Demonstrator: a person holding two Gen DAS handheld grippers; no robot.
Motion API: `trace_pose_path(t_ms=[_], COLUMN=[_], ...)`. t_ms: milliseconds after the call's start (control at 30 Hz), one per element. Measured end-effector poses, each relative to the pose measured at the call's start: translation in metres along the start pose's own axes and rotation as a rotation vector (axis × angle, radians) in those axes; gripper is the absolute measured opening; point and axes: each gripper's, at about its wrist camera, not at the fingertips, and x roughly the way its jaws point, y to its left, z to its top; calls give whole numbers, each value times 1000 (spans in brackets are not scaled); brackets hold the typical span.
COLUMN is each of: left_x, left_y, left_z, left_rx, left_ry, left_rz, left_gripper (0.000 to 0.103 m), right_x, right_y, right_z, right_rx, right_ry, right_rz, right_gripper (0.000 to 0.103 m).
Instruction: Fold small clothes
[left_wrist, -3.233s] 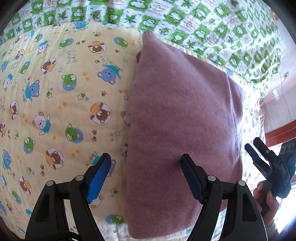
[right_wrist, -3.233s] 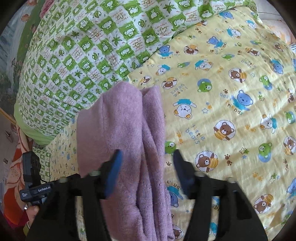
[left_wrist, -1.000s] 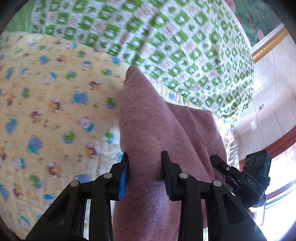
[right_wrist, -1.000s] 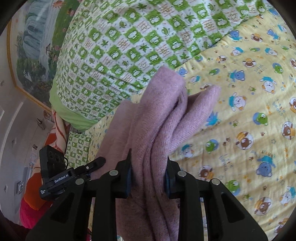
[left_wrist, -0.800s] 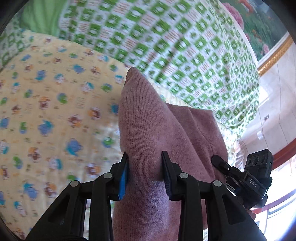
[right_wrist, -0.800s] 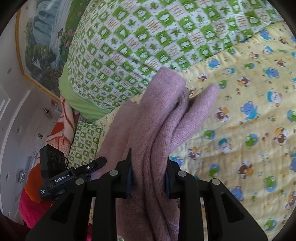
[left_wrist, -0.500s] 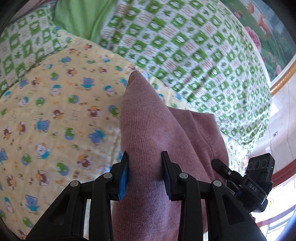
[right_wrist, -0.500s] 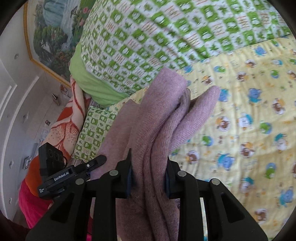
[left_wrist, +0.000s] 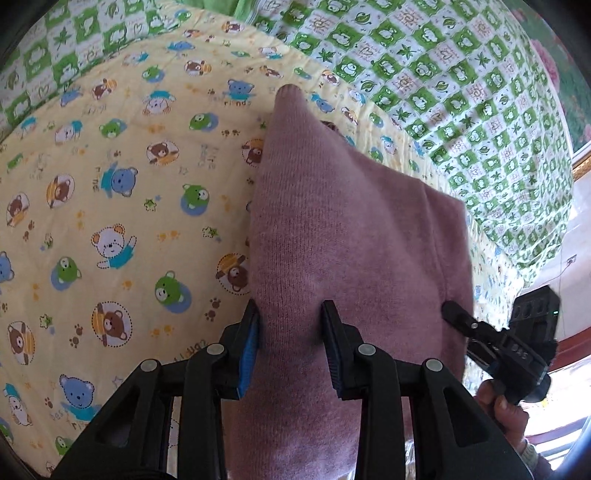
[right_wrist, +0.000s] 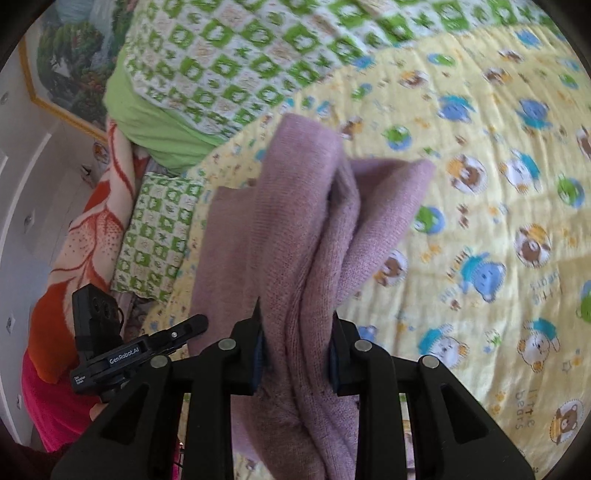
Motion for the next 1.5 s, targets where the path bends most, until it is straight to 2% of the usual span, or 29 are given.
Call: trace_pose_path(t_ms=[133, 267, 333, 433, 733, 967, 1033, 1167, 1300, 1500], left_x=[6, 10, 9, 4, -16, -13, -10, -1, -4, -13], left_y=[-4, -10, -9, -8, -15, -12, -10, -9, -12, -12], left_z=[-2, -5, -5, -8, -34, -59, -65, -72, -78, -87], left_rx=[47, 86, 72, 67, 139, 179, 188, 213, 241, 258], left_ry=[4, 4, 12, 15, 30, 76, 89, 117, 112, 95], left_rz=[27, 71, 77, 78, 101, 112, 123, 154, 163, 198], left_gripper=[41, 46, 52, 53, 59, 59, 59, 62, 63, 73], right_x=[5, 13, 15, 10, -28, -37, -34, -31, -33, -49], right_y=[-24, -27, -28, -28, -6, 3, -4, -20, -19, -7], right_z=[-7, -9, -8, -8, -25, -67, -76, -84, -88, -98], right_rx=[31, 11, 22, 33, -42, -121, -115, -66, -60, -56], right_ry=[9, 3, -1, -8, -53, 4, 16, -3, -22, -70], right_rz=[-47, -75, -82, -90, -146, -211, -278, -354, -387, -412], right_gripper=[29, 32, 38, 46, 46, 50, 50, 50, 50, 52])
